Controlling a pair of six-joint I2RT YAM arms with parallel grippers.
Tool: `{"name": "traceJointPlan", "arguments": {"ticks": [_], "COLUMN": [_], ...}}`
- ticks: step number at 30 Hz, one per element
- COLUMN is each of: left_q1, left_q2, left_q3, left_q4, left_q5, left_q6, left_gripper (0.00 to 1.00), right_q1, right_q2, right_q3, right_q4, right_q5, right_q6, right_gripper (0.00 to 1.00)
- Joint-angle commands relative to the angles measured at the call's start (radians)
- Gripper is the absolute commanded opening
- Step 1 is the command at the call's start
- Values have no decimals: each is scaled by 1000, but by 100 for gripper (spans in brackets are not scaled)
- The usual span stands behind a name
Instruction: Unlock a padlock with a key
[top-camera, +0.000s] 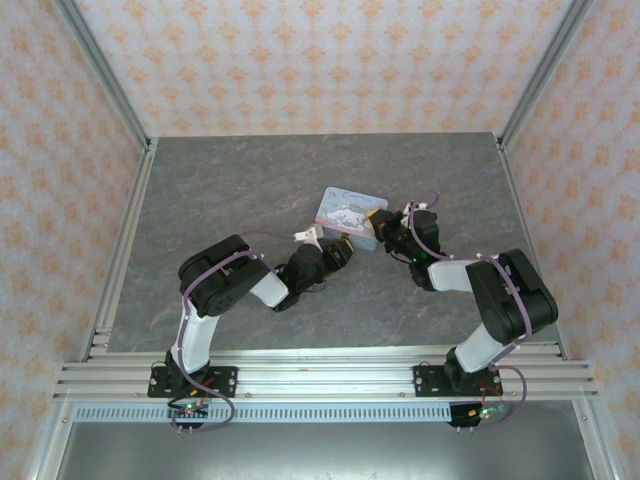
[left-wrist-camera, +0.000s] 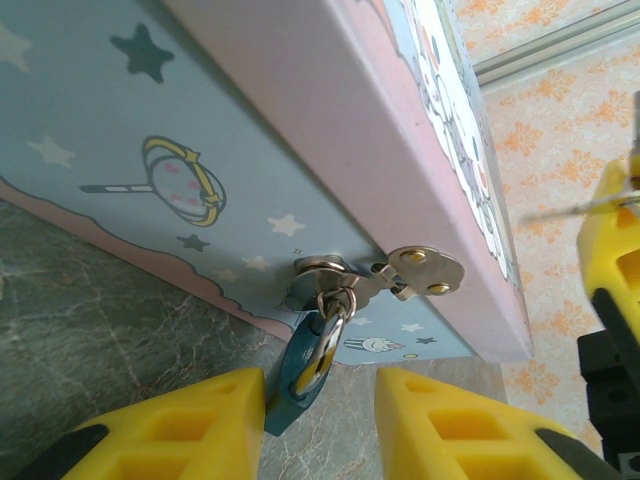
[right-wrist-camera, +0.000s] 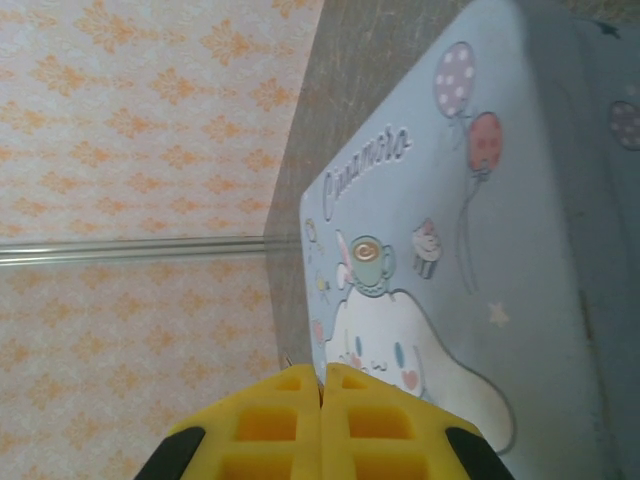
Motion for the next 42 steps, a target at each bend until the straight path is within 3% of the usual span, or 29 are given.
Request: {"name": "traceJointPlan", "arguments": {"ticks": [1, 6, 16, 33, 42], "left_q1": [-6, -10, -30, -43, -48], "left_q2": [-4, -25, -12, 7, 18], "left_q3": [28, 57, 105, 48, 102], "left_q4": [-52, -177, -255, -15, -141], "left_q5": [-19, -44, -80, -91, -100], "left_q6": [44, 113, 172, -6, 0], "left_gripper": [35, 35, 36, 36, 44], "right_q1": [-5, -5, -5, -5, -6], "right_q2": [37, 61, 73, 76, 83], "right_q3": [-5, -19, -26, -28, -30], "right_q4": [27, 51, 61, 66, 75], "right_q5": [7, 6, 4, 3, 4], "right_q6": [-14, -6, -4, -2, 2], "right_gripper": [0, 0, 0, 0, 0]}}
